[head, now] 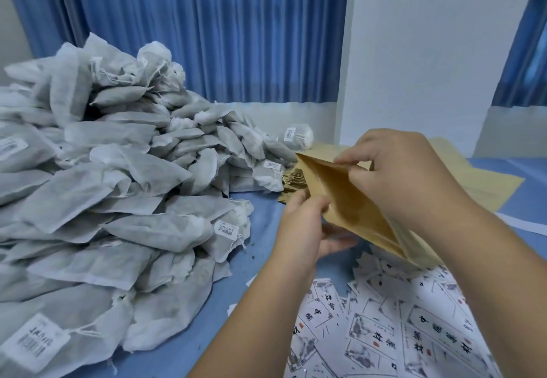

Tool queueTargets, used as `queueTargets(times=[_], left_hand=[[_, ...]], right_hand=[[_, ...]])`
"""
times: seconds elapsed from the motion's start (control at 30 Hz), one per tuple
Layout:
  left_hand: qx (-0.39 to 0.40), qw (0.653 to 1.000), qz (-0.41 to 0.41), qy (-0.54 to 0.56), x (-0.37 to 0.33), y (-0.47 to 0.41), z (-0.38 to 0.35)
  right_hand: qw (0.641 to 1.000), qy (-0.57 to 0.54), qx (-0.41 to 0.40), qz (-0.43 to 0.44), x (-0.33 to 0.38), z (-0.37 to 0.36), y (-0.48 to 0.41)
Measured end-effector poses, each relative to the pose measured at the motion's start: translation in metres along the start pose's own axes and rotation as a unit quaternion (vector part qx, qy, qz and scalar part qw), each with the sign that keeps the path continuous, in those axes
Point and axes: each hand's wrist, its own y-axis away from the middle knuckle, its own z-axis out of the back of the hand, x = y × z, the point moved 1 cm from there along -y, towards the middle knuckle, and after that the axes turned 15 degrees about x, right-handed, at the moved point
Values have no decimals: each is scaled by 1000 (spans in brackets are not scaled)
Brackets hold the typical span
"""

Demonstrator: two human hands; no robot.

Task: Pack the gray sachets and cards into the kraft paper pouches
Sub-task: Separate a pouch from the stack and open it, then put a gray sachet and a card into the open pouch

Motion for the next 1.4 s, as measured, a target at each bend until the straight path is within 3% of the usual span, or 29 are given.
queueTargets(times=[0.13, 0.2, 0.23, 0.27, 0.33, 0.37, 0.4, 0.43, 0.5, 0.67, 0.83, 0.97, 1.1, 1.23, 1.4], left_hand=[[-70, 991, -29, -108, -16, 6, -1], [-124, 959, -71, -246, -25, 9, 4], [-162, 911, -92, -367, -30, 11, 9], [-199, 830, -90, -513, -34, 14, 15], [-237, 612, -19, -754, -39, 15, 28], [-238, 515, 37, -823, -41, 13, 36], [-231, 440, 91, -863, -42, 12, 43], [-219, 390, 131, -885, -42, 11, 51], [-197, 337, 188, -901, -44, 8, 68], [-195, 312, 294, -882, -47, -3, 97], [-213, 340, 252, -881, -50, -17, 106], [-192, 342, 237, -889, -48, -20, 109], [-185, 390, 212, -877, -54, -21, 109], [-154, 420, 152, -881, -56, -22, 95], [-84, 446, -19, -891, -37, -24, 58]], right_hand=[[1000, -17, 11, -7, -1, -2, -1], [1000, -21, 19, -9, 0, -1, 0], [999, -26, 22, -12, 0, 0, 1], [999, -34, 26, -15, 0, 1, 1], [998, -43, 32, -21, -1, 2, 2], [998, -44, 35, -23, -1, 3, 3], [998, -45, 37, -25, -1, 3, 3], [998, -45, 38, -27, -1, 2, 3], [998, -37, 38, -30, -2, 0, 3], [998, -32, 45, -38, -5, 0, 1], [996, -50, 50, -47, -13, 1, -2], [996, -56, 50, -45, -17, 2, -2], [996, -57, 49, -48, -21, 2, -5], [996, -59, 41, -47, -25, 3, -5], [996, -67, 31, -51, -31, 6, -6]])
